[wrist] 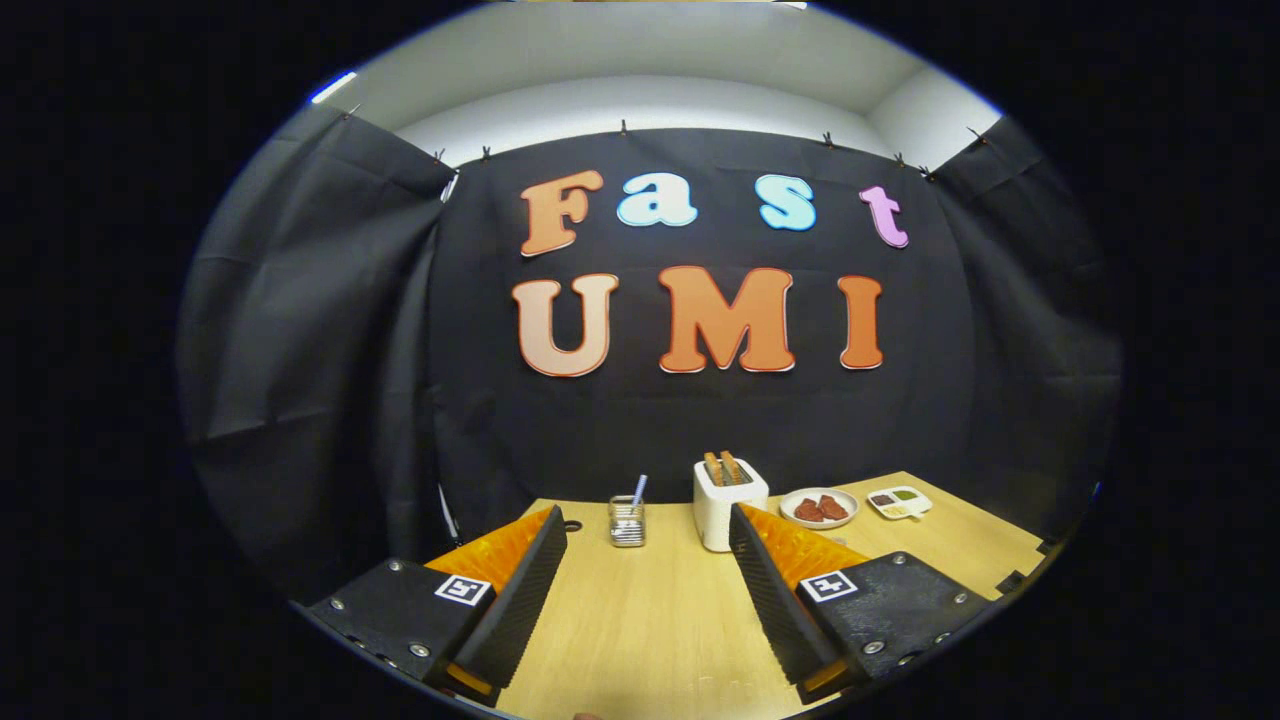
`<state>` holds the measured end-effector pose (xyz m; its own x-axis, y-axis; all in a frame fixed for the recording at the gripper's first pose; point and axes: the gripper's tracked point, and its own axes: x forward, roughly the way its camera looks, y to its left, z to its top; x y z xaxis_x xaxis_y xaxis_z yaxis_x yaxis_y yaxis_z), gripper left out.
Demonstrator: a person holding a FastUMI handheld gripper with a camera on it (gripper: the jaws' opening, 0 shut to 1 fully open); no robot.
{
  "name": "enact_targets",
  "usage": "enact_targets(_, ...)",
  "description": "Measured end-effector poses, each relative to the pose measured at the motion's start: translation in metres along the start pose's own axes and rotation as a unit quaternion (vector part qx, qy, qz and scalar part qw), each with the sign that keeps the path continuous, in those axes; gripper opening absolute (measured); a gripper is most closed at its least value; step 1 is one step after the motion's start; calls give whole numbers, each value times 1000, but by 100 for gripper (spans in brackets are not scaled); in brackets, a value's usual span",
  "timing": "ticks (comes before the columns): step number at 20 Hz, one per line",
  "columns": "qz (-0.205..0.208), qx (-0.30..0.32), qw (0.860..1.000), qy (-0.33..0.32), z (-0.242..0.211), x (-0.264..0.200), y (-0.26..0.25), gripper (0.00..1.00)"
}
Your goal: Take the bottle from table, then pour the juice into the cup, finally place the bottle on the coaster
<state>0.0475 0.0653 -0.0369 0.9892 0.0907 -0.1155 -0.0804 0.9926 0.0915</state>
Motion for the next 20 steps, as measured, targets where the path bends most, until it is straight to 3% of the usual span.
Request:
enact_targets(7,18,8,1000,4,-14,-6,29,97)
enact_targets(14,-5,1,1000,4,-13,-11,14,97)
enact_targets(20,0,-11,1000,5,-16,-14,12,97)
